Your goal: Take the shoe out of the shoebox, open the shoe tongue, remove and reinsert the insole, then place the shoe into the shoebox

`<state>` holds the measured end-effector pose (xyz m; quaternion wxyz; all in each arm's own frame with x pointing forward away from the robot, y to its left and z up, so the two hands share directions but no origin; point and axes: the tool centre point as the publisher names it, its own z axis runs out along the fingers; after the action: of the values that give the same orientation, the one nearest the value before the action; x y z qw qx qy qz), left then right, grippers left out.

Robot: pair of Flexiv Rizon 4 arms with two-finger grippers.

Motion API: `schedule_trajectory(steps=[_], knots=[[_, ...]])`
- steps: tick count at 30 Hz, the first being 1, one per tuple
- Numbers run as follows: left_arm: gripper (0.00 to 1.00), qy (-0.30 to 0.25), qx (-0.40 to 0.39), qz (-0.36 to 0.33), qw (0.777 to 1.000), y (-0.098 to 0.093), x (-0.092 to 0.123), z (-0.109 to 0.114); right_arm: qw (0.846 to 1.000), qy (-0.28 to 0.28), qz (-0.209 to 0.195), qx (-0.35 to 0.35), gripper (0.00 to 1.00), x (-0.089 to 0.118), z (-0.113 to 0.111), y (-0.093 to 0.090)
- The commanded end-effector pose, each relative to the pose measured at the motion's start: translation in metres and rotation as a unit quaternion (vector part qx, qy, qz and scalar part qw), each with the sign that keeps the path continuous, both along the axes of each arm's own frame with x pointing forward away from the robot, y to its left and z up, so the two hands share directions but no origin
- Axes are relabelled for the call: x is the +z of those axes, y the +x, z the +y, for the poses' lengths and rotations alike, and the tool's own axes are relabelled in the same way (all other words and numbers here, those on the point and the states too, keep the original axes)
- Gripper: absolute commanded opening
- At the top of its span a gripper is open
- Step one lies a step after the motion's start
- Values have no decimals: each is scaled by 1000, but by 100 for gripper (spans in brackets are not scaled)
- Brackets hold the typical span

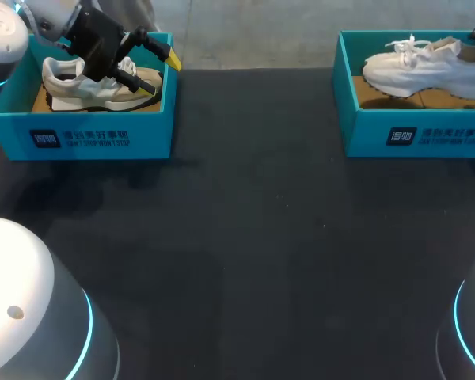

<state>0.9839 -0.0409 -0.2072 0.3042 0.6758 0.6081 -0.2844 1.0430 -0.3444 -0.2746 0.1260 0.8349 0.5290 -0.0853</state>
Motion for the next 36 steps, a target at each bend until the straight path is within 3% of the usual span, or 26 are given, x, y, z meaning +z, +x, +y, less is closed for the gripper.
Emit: schedule_trajectory(steps=[1,12,20,36], knots=[[100,1,0,0,1000,0,0,0,1000,-1,6,-3,0,-8,0,9],[100,1,0,0,1000,0,0,0,1000,-6,16,-12,0,-29,-6,16],[100,1,0,0,1000,0,0,0,1000,-11,17,-10,0,-34,-8,16],[100,1,0,0,1000,0,0,0,1000,-17,23,8,0,-40,-10,-3]])
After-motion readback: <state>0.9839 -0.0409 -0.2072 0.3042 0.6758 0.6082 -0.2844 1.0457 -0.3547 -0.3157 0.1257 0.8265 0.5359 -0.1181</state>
